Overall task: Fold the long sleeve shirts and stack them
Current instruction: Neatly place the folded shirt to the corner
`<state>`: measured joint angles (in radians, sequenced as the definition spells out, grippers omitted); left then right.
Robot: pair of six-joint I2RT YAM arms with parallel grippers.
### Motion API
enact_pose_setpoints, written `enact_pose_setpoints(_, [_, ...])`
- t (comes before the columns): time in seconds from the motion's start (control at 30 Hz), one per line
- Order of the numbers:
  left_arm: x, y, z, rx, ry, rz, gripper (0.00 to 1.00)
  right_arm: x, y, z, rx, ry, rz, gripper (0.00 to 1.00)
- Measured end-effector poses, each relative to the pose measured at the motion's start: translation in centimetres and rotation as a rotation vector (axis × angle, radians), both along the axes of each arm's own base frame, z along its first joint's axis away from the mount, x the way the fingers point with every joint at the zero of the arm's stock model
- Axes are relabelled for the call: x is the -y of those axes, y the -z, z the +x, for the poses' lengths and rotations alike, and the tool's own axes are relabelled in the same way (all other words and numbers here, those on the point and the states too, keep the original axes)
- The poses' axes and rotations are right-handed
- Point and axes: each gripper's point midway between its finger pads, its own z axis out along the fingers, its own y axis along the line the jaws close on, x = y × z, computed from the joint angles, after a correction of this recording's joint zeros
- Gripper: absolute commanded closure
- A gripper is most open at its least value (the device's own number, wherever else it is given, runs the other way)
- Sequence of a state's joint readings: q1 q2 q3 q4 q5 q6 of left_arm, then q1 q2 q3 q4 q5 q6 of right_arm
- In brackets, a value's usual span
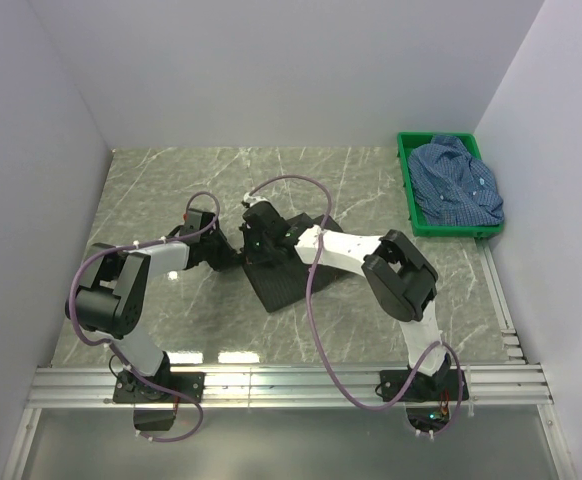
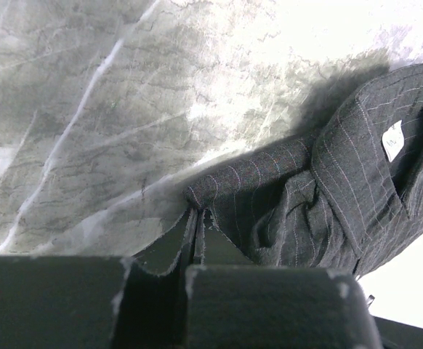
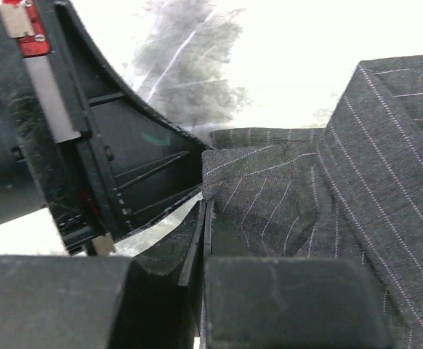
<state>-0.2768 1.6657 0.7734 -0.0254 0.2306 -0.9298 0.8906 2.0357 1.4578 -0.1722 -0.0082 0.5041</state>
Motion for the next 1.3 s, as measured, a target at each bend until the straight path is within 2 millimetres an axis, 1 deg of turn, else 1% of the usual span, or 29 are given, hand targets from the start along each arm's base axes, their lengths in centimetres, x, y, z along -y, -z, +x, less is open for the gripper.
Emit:
enact_pose_setpoints(0.23, [0.0,0.0,0.0,0.003,0.000,-0.001,0.99,-0.6,0.1,-0.2,-0.007,-0.022,0.023,0.99])
enact_pose_setpoints(0.27, [0.0,0.0,0.0,0.004,0.000,-0.001,0.98,-0.7,0.4,-0.2,-0.008,-0.023,0.024,0.95])
enact_pose_setpoints(0.33, [0.0,0.0,0.0,0.004,0.000,-0.001,0.95,-0.8,1.1,-0.3,-0.019,-0.026,0.018,0.89])
enact_pose_setpoints(0.4, [0.0,-0.1,0.0,0.006,-0.001,0.000,0.89,-0.7,1.8,-0.4,-0.030,-0.030,0.010,0.80])
enact_pose_setpoints(0.43, [-0.1,-0.1,0.0,0.006,-0.004,0.005,0.86,-0.7,1.9,-0.5,-0.034,-0.033,0.006,0.75])
enact_pose_setpoints(0.47, [-0.3,0.0,0.0,0.004,-0.008,0.012,0.83,-0.6,1.9,-0.5,-0.036,-0.036,0.004,0.67])
enact_pose_setpoints(0.53, [-0.7,-0.2,-0.1,0.004,-0.020,0.033,0.80,-0.5,1.7,-0.6,-0.030,-0.044,-0.002,0.62])
enact_pose_setpoints(0.57, [-1.0,-0.2,-0.3,-0.001,-0.028,0.048,0.72,-0.5,1.5,-0.6,-0.025,-0.051,-0.003,0.56])
enact_pose_setpoints(0.63, [-1.6,-0.5,-0.7,-0.006,-0.038,0.075,0.61,-0.2,0.9,-0.7,-0.017,-0.062,-0.010,0.49])
enact_pose_setpoints(0.67, [-2.0,-0.7,-0.7,-0.007,-0.050,0.089,0.49,0.1,0.3,-0.7,-0.012,-0.064,-0.016,0.44])
enact_pose_setpoints(0.7, [-2.4,-1.0,-1.0,-0.011,-0.056,0.103,0.41,0.4,-0.5,-0.7,-0.005,-0.063,-0.015,0.43])
enact_pose_setpoints(0.73, [-2.8,-1.2,-1.1,-0.012,-0.069,0.116,0.36,0.7,-1.5,-0.7,0.004,-0.066,-0.012,0.43])
enact_pose_setpoints(0.77, [-3.2,-1.7,-1.2,-0.013,-0.081,0.125,0.28,1.0,-2.7,-0.7,0.015,-0.065,-0.004,0.43])
enact_pose_setpoints(0.83, [-4.1,-2.9,-1.2,-0.005,-0.107,0.145,0.21,1.8,-5.7,-0.2,0.049,-0.050,0.030,0.43])
enact_pose_setpoints(0.9, [-4.6,-4.3,-1.0,0.012,-0.128,0.155,0.21,3.6,-8.7,0.7,0.086,-0.013,0.072,0.43])
enact_pose_setpoints(0.93, [-4.8,-5.3,-0.9,0.028,-0.136,0.156,0.20,4.9,-10.0,1.4,0.103,0.012,0.091,0.43])
enact_pose_setpoints(1.0, [-4.8,-7.4,-0.7,0.069,-0.148,0.150,0.20,8.1,-11.5,2.8,0.118,0.079,0.124,0.43])
enact_pose_setpoints(1.03, [-4.6,-8.3,-0.6,0.091,-0.145,0.145,0.20,10.0,-11.6,3.5,0.112,0.118,0.133,0.44])
enact_pose_setpoints(1.1, [-3.6,-10.2,-0.6,0.139,-0.128,0.124,0.20,13.7,-10.9,4.7,0.091,0.193,0.149,0.44])
enact_pose_setpoints(1.13, [-2.3,-11.1,-0.7,0.162,-0.100,0.111,0.22,15.4,-10.1,5.2,0.068,0.230,0.154,0.44])
enact_pose_setpoints(1.17, [-0.7,-11.8,-1.0,0.179,-0.061,0.088,0.25,17.1,-9.0,5.5,0.041,0.264,0.161,0.44])
enact_pose_setpoints(1.2, [1.0,-12.1,-1.4,0.185,-0.019,0.067,0.27,18.6,-8.0,5.8,0.009,0.298,0.167,0.45])
enact_pose_setpoints(1.27, [4.0,-12.1,-2.0,0.181,0.052,0.027,0.34,20.5,-6.3,5.9,-0.043,0.337,0.199,0.46])
enact_pose_setpoints(1.3, [5.4,-11.4,-2.3,0.163,0.087,0.007,0.42,21.4,-5.5,5.8,-0.074,0.355,0.222,0.47])
